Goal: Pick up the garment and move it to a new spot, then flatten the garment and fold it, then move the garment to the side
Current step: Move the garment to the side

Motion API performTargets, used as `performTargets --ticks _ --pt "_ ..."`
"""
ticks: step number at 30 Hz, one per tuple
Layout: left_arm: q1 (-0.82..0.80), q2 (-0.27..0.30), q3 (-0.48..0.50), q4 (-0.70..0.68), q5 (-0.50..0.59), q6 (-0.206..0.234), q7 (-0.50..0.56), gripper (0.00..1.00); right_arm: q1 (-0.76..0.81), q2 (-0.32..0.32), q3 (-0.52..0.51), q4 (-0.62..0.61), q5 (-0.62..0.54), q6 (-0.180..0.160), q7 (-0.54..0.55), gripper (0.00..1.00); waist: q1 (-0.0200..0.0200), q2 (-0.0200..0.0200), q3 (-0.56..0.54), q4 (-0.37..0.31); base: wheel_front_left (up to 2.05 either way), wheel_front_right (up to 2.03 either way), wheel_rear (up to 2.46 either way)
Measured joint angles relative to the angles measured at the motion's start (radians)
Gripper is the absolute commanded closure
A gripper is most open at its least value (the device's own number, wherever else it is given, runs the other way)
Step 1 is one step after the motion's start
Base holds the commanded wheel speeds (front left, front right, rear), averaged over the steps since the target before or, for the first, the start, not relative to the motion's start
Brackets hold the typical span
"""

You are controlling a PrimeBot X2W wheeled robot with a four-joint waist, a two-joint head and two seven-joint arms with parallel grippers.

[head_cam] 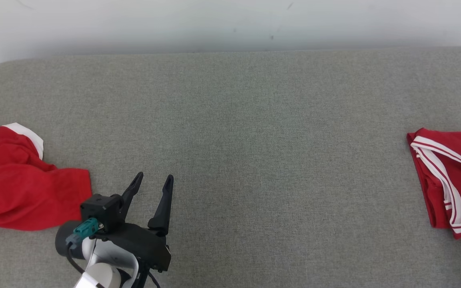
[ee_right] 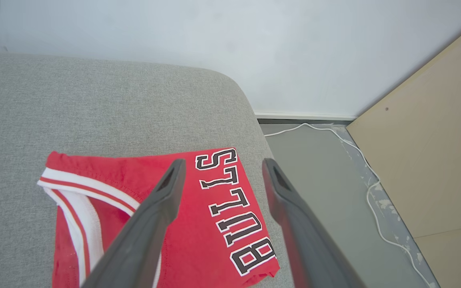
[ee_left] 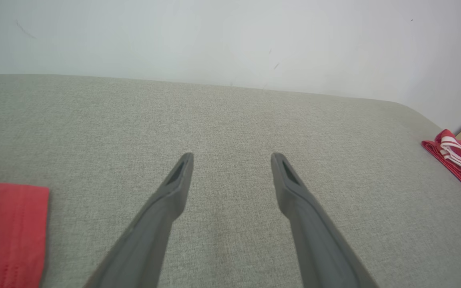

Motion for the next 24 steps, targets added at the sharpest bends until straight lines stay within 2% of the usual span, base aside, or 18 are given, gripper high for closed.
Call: performTargets --ticks 10,16,18,20,24 --pt "-0.009 -0.003 0.0 0.012 0.0 0.0 0.0 0.0 -0.008 0.007 0.015 -0.017 -0.009 -0.003 -0.019 0.0 0.0 0.0 -0.006 0.002 0.0 0.0 0.0" --pt "-0.021 -0.019 0.0 0.036 -0.001 0.0 -0.005 0.0 -0.007 0.074 0.029 -0.07 0.01 0.002 -0.071 0.0 0.0 0.0 -0.035 0.005 0.0 0.0 0.0" --pt "-0.021 -0.021 0.003 0.051 -0.002 0.0 -0.011 0.0 -0.003 0.113 0.043 -0.094 0.028 0.02 -0.105 0.0 0.0 0.0 -0.055 0.007 0.0 0.0 0.0" --pt "-0.021 -0.022 0.005 0.06 -0.002 0.0 -0.016 0.0 0.0 0.125 0.055 -0.113 0.033 0.044 -0.138 0.0 0.0 0.0 -0.07 0.009 0.0 0.0 0.0" --pt "-0.021 -0.026 0.011 0.074 -0.005 0.0 -0.03 0.0 0.023 0.175 0.06 -0.159 0.075 0.067 -0.205 0.0 -0.0001 -0.0002 -0.104 0.015 0.0 0.0 0.0"
